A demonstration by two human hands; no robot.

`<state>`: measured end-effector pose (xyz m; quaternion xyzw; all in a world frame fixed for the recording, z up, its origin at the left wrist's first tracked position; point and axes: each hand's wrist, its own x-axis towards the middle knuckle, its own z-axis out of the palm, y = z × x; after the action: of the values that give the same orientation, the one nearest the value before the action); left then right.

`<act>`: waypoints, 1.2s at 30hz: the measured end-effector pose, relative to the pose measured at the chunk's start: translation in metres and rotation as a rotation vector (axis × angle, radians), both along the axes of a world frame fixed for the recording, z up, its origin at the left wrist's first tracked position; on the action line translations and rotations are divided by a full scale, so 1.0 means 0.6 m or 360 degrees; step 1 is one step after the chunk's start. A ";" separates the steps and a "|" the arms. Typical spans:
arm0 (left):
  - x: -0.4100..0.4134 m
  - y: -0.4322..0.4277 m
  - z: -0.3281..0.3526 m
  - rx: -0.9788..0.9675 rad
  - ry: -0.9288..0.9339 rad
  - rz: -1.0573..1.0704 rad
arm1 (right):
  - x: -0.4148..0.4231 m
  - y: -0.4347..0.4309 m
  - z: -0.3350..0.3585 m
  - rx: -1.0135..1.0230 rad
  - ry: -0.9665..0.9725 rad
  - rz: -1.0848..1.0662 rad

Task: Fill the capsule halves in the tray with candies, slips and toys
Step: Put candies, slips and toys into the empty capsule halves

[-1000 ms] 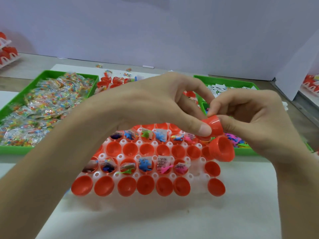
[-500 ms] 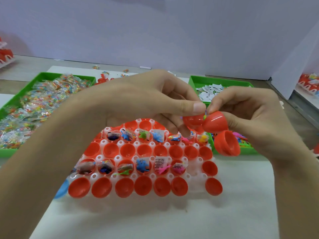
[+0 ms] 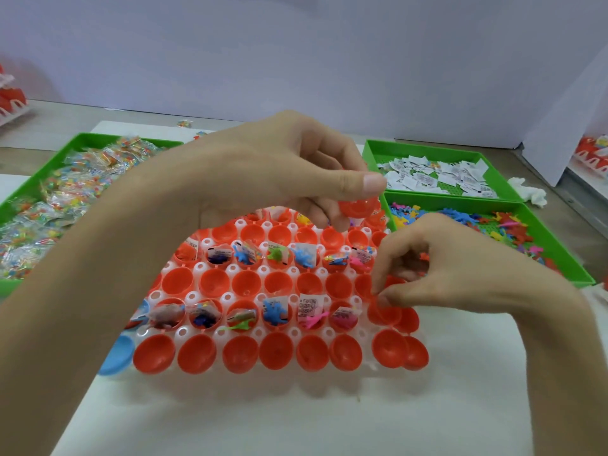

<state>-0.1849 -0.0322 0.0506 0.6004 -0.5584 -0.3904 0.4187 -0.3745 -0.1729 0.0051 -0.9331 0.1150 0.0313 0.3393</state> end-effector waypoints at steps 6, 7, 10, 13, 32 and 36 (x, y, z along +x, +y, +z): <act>-0.001 -0.001 -0.002 0.0002 0.0063 -0.0032 | 0.000 -0.001 -0.006 -0.0098 0.0082 -0.0032; -0.002 -0.001 -0.002 0.0004 0.0074 -0.0043 | -0.002 -0.001 -0.004 -0.0086 0.0068 -0.0034; -0.001 -0.002 -0.004 0.0022 0.0095 -0.0048 | -0.005 0.001 0.003 -0.0054 -0.0210 -0.0109; 0.000 -0.004 -0.006 0.0035 0.0123 -0.0044 | 0.000 0.009 0.013 0.0108 -0.0810 -0.0283; -0.001 -0.009 -0.007 -0.0231 0.0132 0.0057 | 0.037 0.040 0.007 0.1167 -0.1365 -0.0507; 0.001 -0.007 -0.004 -0.0257 0.0093 0.0053 | 0.039 0.047 0.008 0.1236 -0.1365 -0.0467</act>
<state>-0.1843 -0.0365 0.0483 0.5621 -0.5656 -0.3545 0.4884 -0.3509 -0.1450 0.0098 -0.6446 0.0757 -0.3557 0.6725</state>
